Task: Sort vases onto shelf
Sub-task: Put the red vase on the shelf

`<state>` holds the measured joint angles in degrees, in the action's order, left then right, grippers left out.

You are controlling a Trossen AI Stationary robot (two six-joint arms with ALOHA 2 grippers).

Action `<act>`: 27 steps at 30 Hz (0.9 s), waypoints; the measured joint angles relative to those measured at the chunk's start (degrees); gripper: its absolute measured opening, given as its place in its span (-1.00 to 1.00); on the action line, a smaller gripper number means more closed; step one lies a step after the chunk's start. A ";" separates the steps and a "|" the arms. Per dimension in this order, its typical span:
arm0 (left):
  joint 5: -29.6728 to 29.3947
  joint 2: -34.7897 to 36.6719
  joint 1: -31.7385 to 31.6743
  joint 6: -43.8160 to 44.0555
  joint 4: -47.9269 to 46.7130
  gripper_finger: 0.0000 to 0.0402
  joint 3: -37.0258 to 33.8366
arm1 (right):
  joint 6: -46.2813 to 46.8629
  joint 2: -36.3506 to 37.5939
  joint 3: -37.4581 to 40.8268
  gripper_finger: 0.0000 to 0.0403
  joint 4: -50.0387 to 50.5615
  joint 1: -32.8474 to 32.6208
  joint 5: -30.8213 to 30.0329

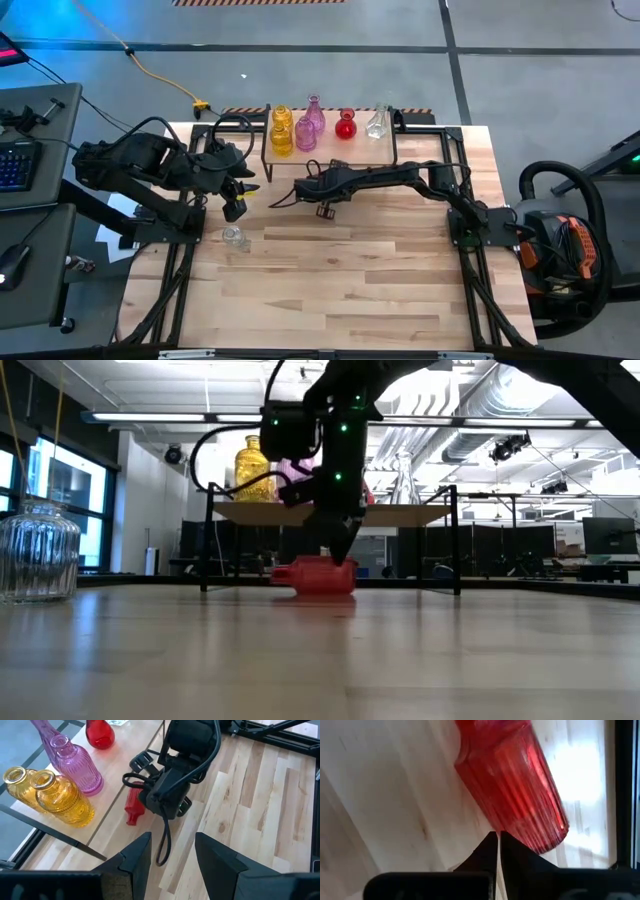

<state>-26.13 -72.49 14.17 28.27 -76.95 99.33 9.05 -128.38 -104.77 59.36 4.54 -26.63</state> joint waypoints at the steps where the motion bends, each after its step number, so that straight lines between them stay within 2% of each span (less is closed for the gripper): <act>1: 0.00 0.01 0.00 0.00 0.00 -0.28 0.00 | -0.01 0.03 -0.03 -0.99 -0.42 0.00 0.25; 5: 0.00 0.02 0.01 0.02 0.00 -0.28 0.00 | -0.03 0.11 -0.04 -1.00 -0.52 -0.02 2.45; 10: 0.00 0.01 0.02 0.01 0.00 -0.28 0.00 | -1.73 0.17 -0.14 -1.00 -0.34 -0.79 2.20; 15: 0.00 0.02 0.00 0.01 0.00 -0.28 0.00 | -3.07 0.24 -3.04 -1.00 0.52 -3.04 2.03; 18: 0.00 0.02 0.00 0.02 0.00 -0.28 0.00 | -7.25 0.25 -5.69 -1.00 -0.34 -4.57 2.83; 20: 0.00 0.02 0.01 0.02 0.00 -0.28 0.00 | -11.76 0.38 -7.00 -1.00 -2.02 -5.13 5.49; 24: 0.00 0.00 0.00 0.02 0.00 -0.28 0.00 | -21.15 0.39 -6.96 -1.00 -3.98 -4.19 16.92; 27: 0.02 0.00 0.02 0.02 0.00 -0.28 0.00 | -27.02 0.39 -6.91 -1.00 -4.35 -3.26 19.80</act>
<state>-26.11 -72.49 14.19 28.29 -76.95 99.33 -17.97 -127.98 -111.68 55.01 1.27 -6.83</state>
